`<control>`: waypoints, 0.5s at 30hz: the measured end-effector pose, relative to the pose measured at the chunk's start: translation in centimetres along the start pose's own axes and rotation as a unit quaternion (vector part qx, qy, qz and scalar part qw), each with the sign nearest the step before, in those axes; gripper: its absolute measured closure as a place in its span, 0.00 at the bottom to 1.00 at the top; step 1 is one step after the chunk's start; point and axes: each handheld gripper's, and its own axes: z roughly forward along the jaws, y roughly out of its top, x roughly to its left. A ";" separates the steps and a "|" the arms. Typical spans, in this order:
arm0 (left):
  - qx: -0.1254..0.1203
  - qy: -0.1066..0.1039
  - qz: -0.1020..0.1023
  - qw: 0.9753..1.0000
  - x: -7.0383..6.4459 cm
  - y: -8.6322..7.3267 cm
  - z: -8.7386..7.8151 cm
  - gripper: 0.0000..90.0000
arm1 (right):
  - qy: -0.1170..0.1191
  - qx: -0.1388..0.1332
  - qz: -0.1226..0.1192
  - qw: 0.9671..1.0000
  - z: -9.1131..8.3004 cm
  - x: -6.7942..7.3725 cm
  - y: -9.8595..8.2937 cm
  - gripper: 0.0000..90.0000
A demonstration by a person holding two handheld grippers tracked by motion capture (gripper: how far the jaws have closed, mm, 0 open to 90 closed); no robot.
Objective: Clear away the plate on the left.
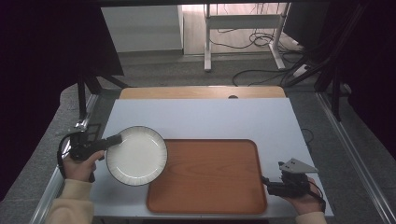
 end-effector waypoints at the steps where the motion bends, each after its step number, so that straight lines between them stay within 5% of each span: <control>1: 0.000 0.000 0.000 1.000 0.0 0.0 0.0 0.92 | 0.000 0.000 0.000 1.000 0.0 0.0 0.0 0.19; 15: 0.002 -0.019 0.004 1.000 -2.3 0.5 2.1 0.91 | 0.000 -0.004 0.006 1.000 -0.1 -0.2 -0.1 0.19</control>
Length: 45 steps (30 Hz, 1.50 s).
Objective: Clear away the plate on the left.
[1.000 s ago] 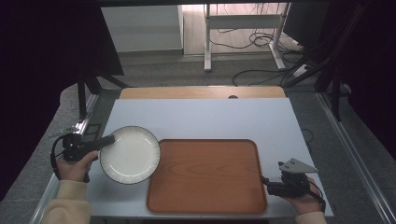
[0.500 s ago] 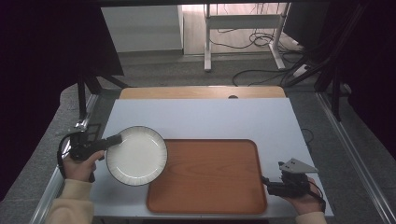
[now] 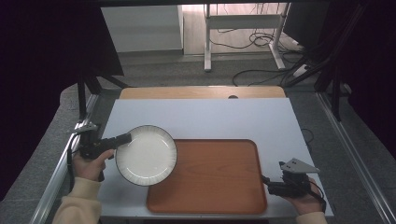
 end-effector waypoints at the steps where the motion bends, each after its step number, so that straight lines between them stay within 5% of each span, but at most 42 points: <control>1: 0.000 -0.003 -0.001 1.000 -0.1 0.1 0.2 0.91 | 0.000 0.000 0.001 1.000 0.0 0.0 0.0 0.19; 27: 0.022 -0.044 0.012 0.999 -4.2 1.1 5.8 0.91 | 0.001 -0.003 0.005 1.000 0.1 -0.3 0.0 0.19; 45: 0.052 -0.060 0.020 0.997 -5.6 0.8 9.0 0.91 | -0.002 0.001 0.010 1.000 0.0 -0.4 -0.2 0.19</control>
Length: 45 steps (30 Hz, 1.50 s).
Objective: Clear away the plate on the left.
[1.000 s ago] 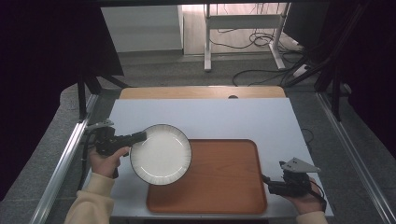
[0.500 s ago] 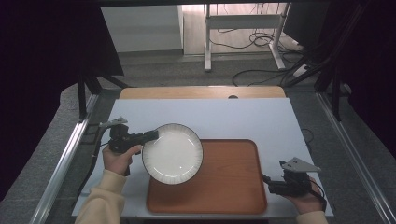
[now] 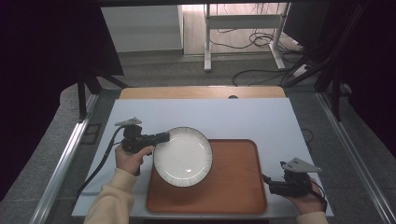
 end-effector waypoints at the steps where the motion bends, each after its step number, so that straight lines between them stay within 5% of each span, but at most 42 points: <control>1: 0.003 -0.001 0.001 1.000 -0.1 0.0 0.2 0.91 | 0.000 0.000 0.000 1.000 0.0 0.0 0.0 0.19; 26: 0.058 -0.012 0.010 0.998 -0.7 -1.4 5.4 0.91 | -0.005 0.003 0.002 1.000 -0.1 -0.1 -0.2 0.19; 45: 0.094 -0.004 0.006 0.996 0.5 -2.5 7.9 0.92 | -0.007 0.007 0.003 1.000 -0.1 -0.1 -0.4 0.19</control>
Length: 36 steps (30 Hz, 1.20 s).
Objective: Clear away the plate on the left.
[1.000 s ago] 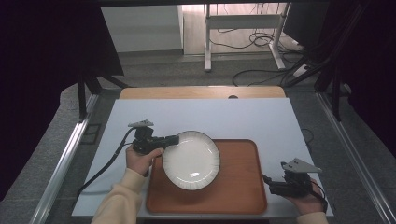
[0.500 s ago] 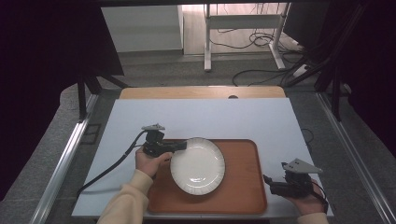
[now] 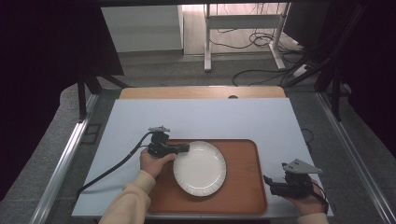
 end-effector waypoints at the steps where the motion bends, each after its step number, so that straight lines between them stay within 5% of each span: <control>1: 0.001 -0.001 -0.002 1.000 0.1 0.0 0.2 0.92 | 0.000 0.000 0.000 1.000 0.0 0.0 0.0 0.19; 12: 0.035 0.010 0.002 0.999 1.2 -0.6 1.4 0.92 | -0.005 0.001 0.000 1.000 -0.2 0.0 -0.1 0.19; 22: 0.083 0.040 0.030 0.995 1.4 -1.1 2.1 0.84 | -0.003 0.002 -0.003 1.000 -0.2 0.0 -0.2 0.19; 27: 0.065 0.039 0.036 0.996 1.1 -0.9 1.7 0.75 | -0.001 0.003 -0.005 1.000 -0.1 0.1 -0.2 0.19; 36: 0.032 0.023 0.052 0.998 0.4 -0.4 0.4 0.39 | 0.000 0.004 -0.007 1.000 -0.1 0.1 -0.1 0.19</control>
